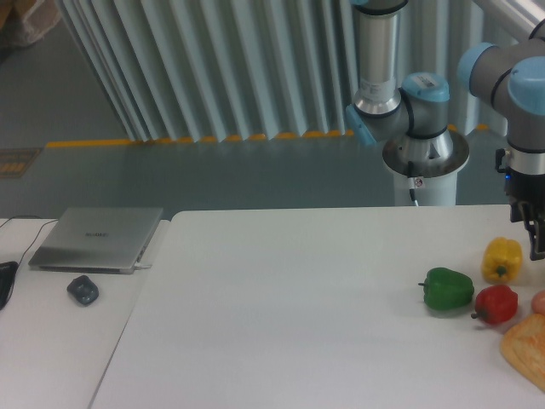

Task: Place the yellow pepper in a basket

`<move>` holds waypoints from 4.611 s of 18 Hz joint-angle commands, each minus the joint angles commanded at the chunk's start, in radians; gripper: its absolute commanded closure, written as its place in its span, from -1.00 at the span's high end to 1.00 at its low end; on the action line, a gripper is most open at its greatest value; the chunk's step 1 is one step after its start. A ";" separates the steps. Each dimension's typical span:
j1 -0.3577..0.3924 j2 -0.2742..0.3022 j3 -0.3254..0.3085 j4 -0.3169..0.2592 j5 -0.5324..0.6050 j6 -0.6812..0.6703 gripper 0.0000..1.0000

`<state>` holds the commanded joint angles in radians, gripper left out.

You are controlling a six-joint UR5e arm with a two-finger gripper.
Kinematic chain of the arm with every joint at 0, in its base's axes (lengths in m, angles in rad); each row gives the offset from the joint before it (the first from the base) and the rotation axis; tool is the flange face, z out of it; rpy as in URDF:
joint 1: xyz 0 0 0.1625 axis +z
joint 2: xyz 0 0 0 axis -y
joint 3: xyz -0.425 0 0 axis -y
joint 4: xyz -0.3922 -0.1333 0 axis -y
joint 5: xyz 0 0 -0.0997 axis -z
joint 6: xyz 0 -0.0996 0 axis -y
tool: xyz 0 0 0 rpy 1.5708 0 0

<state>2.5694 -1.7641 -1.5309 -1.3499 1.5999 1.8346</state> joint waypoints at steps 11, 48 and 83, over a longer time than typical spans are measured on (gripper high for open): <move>0.003 0.005 -0.003 0.008 0.002 -0.014 1.00; 0.051 0.037 -0.235 0.038 -0.023 -1.261 1.00; 0.014 -0.038 -0.244 0.060 0.083 -1.327 1.00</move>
<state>2.5832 -1.8024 -1.7748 -1.2901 1.6828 0.5077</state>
